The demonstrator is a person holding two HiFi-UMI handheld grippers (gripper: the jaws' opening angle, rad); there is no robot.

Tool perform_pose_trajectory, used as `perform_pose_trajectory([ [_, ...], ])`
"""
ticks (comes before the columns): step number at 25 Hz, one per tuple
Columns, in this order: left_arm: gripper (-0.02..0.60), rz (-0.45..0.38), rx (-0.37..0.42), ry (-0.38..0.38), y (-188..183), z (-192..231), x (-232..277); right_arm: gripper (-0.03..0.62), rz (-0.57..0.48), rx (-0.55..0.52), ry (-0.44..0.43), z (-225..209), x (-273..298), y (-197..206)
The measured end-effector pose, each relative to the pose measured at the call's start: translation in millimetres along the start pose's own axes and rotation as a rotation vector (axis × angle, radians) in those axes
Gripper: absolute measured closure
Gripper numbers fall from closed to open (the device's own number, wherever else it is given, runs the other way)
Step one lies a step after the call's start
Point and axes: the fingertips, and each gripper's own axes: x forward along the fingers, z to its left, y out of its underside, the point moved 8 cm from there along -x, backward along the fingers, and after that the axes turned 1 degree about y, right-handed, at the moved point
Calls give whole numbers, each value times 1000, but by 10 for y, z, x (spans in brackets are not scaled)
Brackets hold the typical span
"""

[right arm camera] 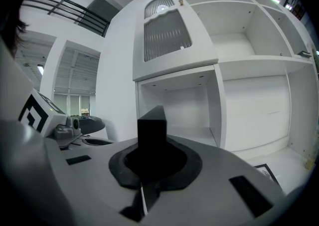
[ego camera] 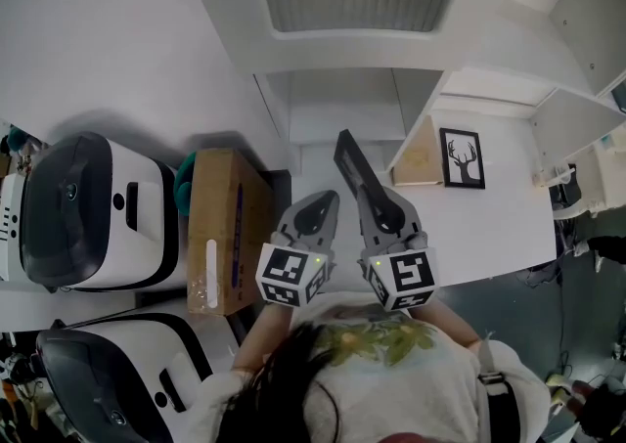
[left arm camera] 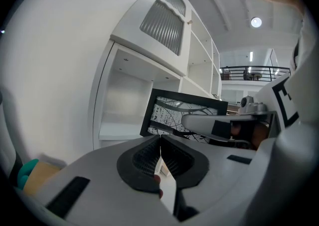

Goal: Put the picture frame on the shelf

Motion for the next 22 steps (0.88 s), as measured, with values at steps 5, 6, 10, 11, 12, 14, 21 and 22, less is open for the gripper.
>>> perform_pose_trajectory([
  [5, 551, 3, -20, -2, 14, 96, 51, 557, 12, -6, -9, 8, 149, 0],
  [6, 551, 5, -24, -2, 24, 112, 57, 557, 13, -9, -10, 14, 177, 1],
  [10, 551, 9, -35, -5, 45, 163, 65, 557, 10, -15, -13, 27, 282, -17],
  [11, 551, 9, -36, -5, 43, 172, 68, 557, 8, -17, -13, 27, 308, -24],
  [12, 551, 9, -36, -5, 37, 182, 70, 557, 7, -20, -13, 27, 333, -31],
  [14, 551, 7, -33, -7, 20, 203, 70, 557, 4, -27, -12, 26, 379, -43],
  [21, 551, 2, -35, -16, -5, 259, 73, 557, 26, -41, -6, 2, 507, -27],
  [22, 551, 2, -36, -16, -4, 266, 73, 557, 28, -41, -8, 4, 527, -25],
])
